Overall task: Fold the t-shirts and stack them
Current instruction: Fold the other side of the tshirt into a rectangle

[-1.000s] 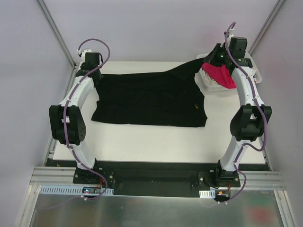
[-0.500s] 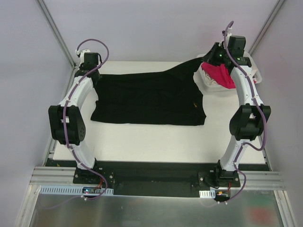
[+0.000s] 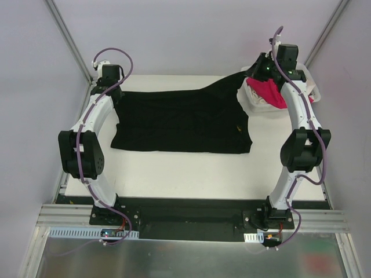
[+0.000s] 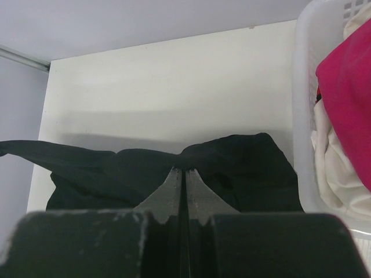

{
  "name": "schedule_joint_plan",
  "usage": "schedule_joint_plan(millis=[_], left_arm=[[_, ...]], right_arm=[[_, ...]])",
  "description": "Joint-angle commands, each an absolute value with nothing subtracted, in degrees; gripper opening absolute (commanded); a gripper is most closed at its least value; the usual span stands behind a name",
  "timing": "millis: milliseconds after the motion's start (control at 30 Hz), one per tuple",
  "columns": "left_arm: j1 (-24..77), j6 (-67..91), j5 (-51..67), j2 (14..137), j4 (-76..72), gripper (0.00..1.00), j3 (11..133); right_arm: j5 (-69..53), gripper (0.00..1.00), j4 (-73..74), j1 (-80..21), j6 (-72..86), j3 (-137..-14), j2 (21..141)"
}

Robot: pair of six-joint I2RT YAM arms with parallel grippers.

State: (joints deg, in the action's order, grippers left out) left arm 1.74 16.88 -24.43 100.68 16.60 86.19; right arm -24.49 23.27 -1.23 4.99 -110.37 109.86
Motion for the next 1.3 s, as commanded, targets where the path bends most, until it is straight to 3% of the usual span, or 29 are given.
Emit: schedule_joint_plan(millis=[0, 467, 1267], left_arm=[[0.4, 15.9, -24.0, 96.2, 15.7, 0.0, 85.7], [0.4, 17.8, -17.3, 96.2, 15.7, 0.0, 83.0], [0.4, 15.5, -16.6, 96.7, 17.8, 0.0, 82.7]], right_arm=[[-24.3, 0.01, 21.7, -1.1, 3.9, -108.9, 102.2], [-25.9, 0.01, 14.0, -3.7, 7.9, -81.7, 81.4], [-25.0, 0.01, 11.7, -7.3, 9.8, -67.7, 80.0]])
